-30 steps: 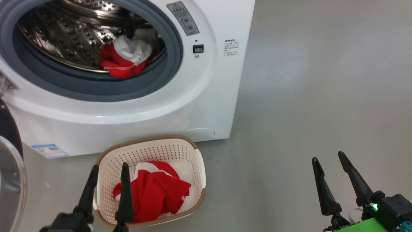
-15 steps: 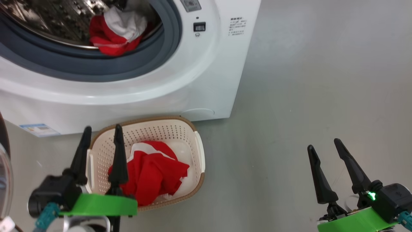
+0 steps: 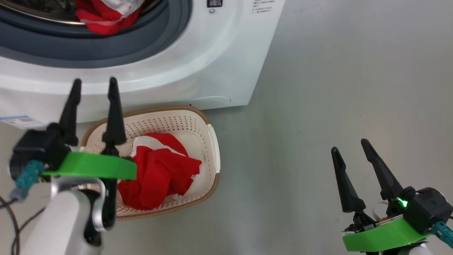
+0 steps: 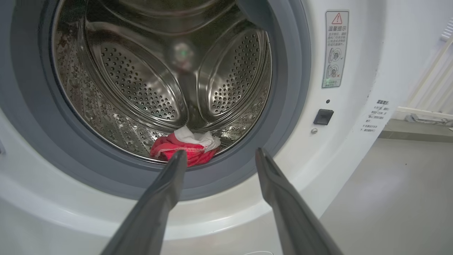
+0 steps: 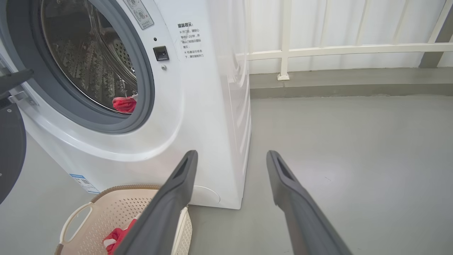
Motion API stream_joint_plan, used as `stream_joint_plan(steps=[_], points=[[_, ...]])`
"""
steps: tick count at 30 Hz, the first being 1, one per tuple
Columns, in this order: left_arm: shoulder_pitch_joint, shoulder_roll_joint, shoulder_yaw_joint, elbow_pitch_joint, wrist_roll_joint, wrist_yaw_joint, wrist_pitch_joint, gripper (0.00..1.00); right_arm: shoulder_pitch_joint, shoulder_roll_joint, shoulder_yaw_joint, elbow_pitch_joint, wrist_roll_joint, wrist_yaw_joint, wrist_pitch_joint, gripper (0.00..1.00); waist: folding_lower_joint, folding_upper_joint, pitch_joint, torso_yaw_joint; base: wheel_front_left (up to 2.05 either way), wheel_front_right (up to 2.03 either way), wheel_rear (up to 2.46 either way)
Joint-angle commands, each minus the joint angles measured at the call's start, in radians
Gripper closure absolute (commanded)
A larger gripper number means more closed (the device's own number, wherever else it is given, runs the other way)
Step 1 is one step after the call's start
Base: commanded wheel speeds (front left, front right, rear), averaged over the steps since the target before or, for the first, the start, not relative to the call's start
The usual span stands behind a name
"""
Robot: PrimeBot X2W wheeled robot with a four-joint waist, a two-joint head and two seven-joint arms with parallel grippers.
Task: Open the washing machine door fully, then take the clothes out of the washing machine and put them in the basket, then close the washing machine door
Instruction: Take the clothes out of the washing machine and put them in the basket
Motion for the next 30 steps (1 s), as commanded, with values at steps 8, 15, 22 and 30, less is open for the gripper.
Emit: stream_joint_plan(steps=[8, 15, 22, 30], points=[[-0.164, 0.063, 0.055, 0.054, -0.003, -0.021, 0.021, 0.0, -0.052, -0.013, 0.043, -0.011, 0.005, 0.005, -0.017, 0.0, 0.0, 0.0, 0.069, -0.035, 0.0, 0.0, 0.0], [-0.308, 0.092, 0.068, 0.152, -0.011, -0.058, 0.022, 0.0, -0.076, -0.013, 0.059, -0.008, -0.002, 0.005, -0.016, 0.0, 0.0, 0.0, 0.129, -0.054, 0.0, 0.0, 0.0], [-0.444, 0.108, 0.063, 0.283, -0.015, -0.092, 0.033, 0.0, -0.093, -0.013, 0.074, -0.008, -0.005, 0.005, -0.018, 0.0, 0.0, 0.0, 0.172, -0.067, 0.0, 0.0, 0.0], [-0.608, 0.103, 0.063, 0.464, -0.048, -0.135, 0.073, 0.0, -0.107, -0.013, 0.087, -0.004, -0.012, 0.005, -0.015, 0.0, 0.0, 0.0, 0.199, -0.076, 0.0, 0.0, 0.0]])
